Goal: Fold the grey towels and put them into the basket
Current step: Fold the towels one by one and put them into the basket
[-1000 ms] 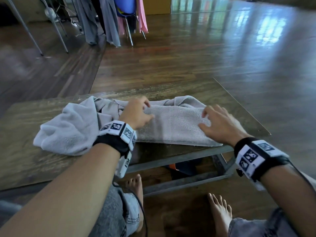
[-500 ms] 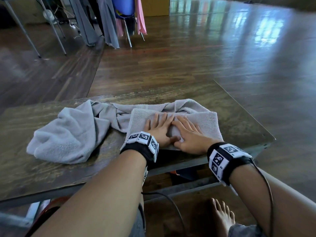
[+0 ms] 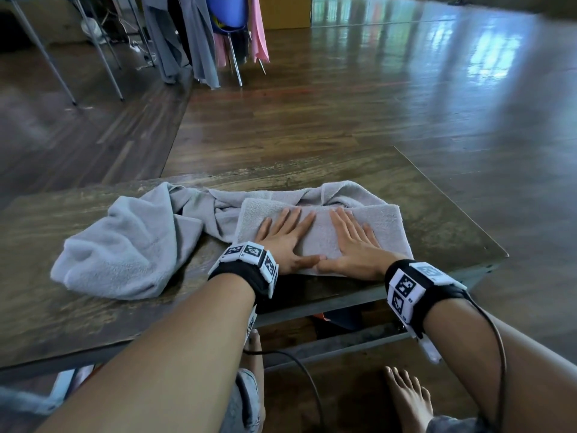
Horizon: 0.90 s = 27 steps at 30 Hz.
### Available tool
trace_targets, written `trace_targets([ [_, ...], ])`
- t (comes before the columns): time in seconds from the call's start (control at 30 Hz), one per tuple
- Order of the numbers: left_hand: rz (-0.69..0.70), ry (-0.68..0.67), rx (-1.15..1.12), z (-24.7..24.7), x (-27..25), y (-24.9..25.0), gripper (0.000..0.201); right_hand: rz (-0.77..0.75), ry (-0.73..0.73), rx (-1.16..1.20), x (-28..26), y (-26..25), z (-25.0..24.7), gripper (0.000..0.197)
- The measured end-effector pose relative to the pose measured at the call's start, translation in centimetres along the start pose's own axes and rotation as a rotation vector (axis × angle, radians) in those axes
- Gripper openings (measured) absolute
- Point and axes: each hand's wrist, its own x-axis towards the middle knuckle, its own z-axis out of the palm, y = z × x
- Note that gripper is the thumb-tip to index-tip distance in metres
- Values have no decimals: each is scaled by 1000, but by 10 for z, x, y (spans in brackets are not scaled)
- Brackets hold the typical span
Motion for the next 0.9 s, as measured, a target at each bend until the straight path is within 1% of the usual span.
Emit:
trace_targets([
  [0.07,-10,-7,19,1,1,-3,99,13,-17,32,0,2,-1,113],
  [0.13,-32,-5,8,2,2,-6,105,30,-12,67,1,4,-2,102],
  [0.2,-71,0,-5,1,2,-9,112,46,4,37,3,7,-2,93],
  [0.23,-93,-3,-7,0,1,-11,115,53,7,10,3,9,-2,93],
  [0.3,-131,-8,-2,-1,0,-16,121,71,6,-24,3,13,-1,100],
  [0.4,-167,-6,0,-3,-3,-20,125,106,4,-32,1,19,-1,115],
  [0.57,-249,6,-31,-5,-9,-26,132,196,-16,-27,-6,31,-8,149],
  [0.63,-297,17,-47,-6,-13,-33,136,222,-19,-45,-7,34,-11,157],
  [0.7,-347,18,-35,-7,-18,-39,136,249,-18,-54,-8,34,-12,159],
  [0.8,-416,20,-38,-12,-25,-41,132,289,-18,-81,-6,30,-12,153],
  [0.83,-424,43,-49,-15,-26,-40,131,292,-14,-108,-6,28,-12,150],
  [0.9,-436,151,-73,-22,-28,-36,122,255,10,-169,-5,22,-13,140],
])
